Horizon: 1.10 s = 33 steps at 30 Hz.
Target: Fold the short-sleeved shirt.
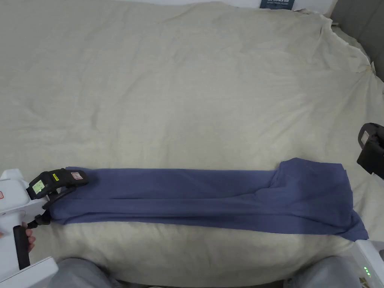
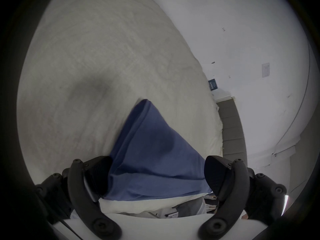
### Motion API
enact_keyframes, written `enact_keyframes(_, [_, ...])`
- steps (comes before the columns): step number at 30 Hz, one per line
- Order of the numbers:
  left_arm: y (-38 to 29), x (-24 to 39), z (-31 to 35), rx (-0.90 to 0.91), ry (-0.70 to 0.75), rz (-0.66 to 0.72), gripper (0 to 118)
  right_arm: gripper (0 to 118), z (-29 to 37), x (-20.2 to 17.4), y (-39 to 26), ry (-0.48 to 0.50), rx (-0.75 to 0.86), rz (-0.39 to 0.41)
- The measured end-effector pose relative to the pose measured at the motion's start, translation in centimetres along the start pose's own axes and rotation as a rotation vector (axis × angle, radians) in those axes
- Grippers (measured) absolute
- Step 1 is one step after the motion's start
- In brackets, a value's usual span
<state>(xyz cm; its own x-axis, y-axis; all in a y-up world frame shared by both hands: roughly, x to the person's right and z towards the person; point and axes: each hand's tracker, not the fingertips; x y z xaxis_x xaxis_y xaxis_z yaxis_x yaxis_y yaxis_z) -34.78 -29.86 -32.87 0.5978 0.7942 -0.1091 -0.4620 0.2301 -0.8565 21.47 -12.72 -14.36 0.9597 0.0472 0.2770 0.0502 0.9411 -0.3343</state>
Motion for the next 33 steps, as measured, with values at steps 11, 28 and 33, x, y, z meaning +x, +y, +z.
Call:
enact_keyframes(11, [-0.4, 2.0, -1.1, -0.02, 0.254, -0.138, 9, 0, -0.3, -0.7, 0.0, 0.029, -0.009, 0.02])
enact_keyframes(28, [-11.5, 23.3, -0.5, 0.091, 0.473, -0.898, 6, 0, 1.0, 1.9, 0.1, 0.048, 0.037, -0.03])
enact_keyframes(33, [-14.6, 27.2, -4.5, 0.016, 0.332, -0.931, 6, 0, 1.9, 3.2, -0.1, 0.042, 0.057, -0.055])
